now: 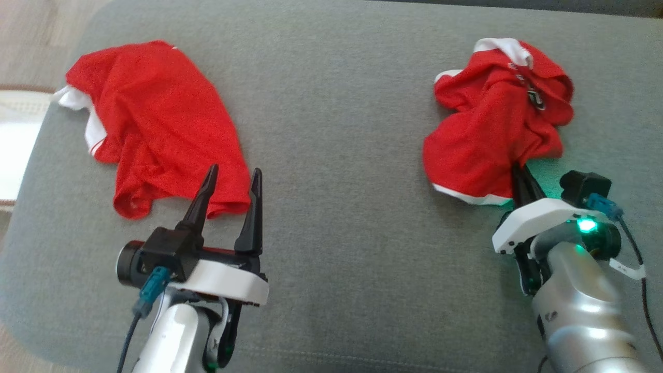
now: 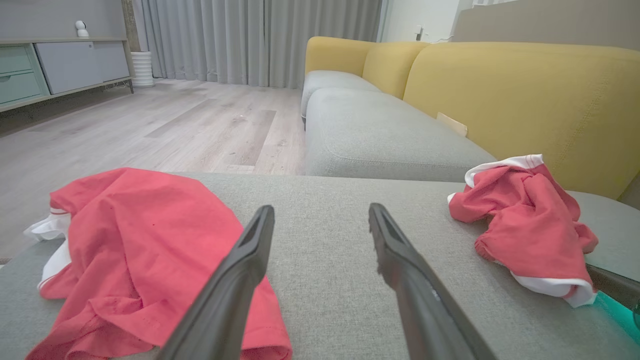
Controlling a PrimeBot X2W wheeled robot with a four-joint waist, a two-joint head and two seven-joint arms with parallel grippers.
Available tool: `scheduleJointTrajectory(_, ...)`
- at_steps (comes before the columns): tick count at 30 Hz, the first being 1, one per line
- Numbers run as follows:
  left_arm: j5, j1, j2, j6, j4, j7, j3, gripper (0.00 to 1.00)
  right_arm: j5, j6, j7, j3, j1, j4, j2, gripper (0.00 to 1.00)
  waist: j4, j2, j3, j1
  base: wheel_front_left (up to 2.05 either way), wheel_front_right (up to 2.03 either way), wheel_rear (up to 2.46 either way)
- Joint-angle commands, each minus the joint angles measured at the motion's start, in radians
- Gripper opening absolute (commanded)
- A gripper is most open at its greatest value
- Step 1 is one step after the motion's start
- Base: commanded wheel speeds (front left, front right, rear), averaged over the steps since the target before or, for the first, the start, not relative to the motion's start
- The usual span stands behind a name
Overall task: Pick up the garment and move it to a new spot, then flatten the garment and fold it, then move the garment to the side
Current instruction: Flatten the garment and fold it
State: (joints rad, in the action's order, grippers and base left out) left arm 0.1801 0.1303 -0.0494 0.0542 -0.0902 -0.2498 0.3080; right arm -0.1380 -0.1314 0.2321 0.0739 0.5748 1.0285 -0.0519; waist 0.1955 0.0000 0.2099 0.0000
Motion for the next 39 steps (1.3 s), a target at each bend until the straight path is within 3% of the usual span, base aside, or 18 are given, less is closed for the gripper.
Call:
scheduleJointTrajectory(1,0.005,0.028,-0.001,0.003,0.030,-0.012,-0.035,1.00,0.003,0.001,0.016,-0.029,0.022,-0.020,0.002,0.00,-0.018,0.0000,-0.014,0.0000,0.00,0.00,0.00)
scheduleJointTrajectory(8,0.013,0.004,-0.001,-0.001,0.020,-0.012,-0.037,1.00,0.103,0.001,0.029,0.042,-0.048,-0.133,0.002,0.00,-0.094,0.0000,-0.078,0.0000,0.00,0.00,0.00)
scheduleJointTrajectory(18,0.037,-0.028,-0.001,0.006,0.016,-0.012,-0.014,1.00,0.318,0.001,-0.029,0.384,-0.195,-0.368,0.002,0.00,-0.132,0.0000,-0.142,0.0000,0.00,0.00,0.00)
scheduleJointTrajectory(20,0.040,-0.033,-0.001,0.007,0.016,-0.012,-0.011,1.00,0.333,0.001,-0.046,0.420,-0.205,-0.390,0.002,1.00,-0.130,0.0000,-0.146,0.0000,0.00,0.00,0.00)
scheduleJointTrajectory(27,0.052,-0.048,-0.001,0.011,0.014,-0.012,-0.015,1.00,0.300,0.001,-0.016,0.370,-0.220,-0.458,0.002,1.00,-0.128,0.0000,-0.161,0.0000,0.00,0.00,0.00)
scheduleJointTrajectory(39,0.057,-0.050,-0.001,0.011,0.030,-0.012,-0.024,1.00,0.002,0.001,0.019,-0.063,-0.395,-0.689,0.002,1.00,-0.146,0.0000,-0.181,0.0000,0.00,0.00,0.00)
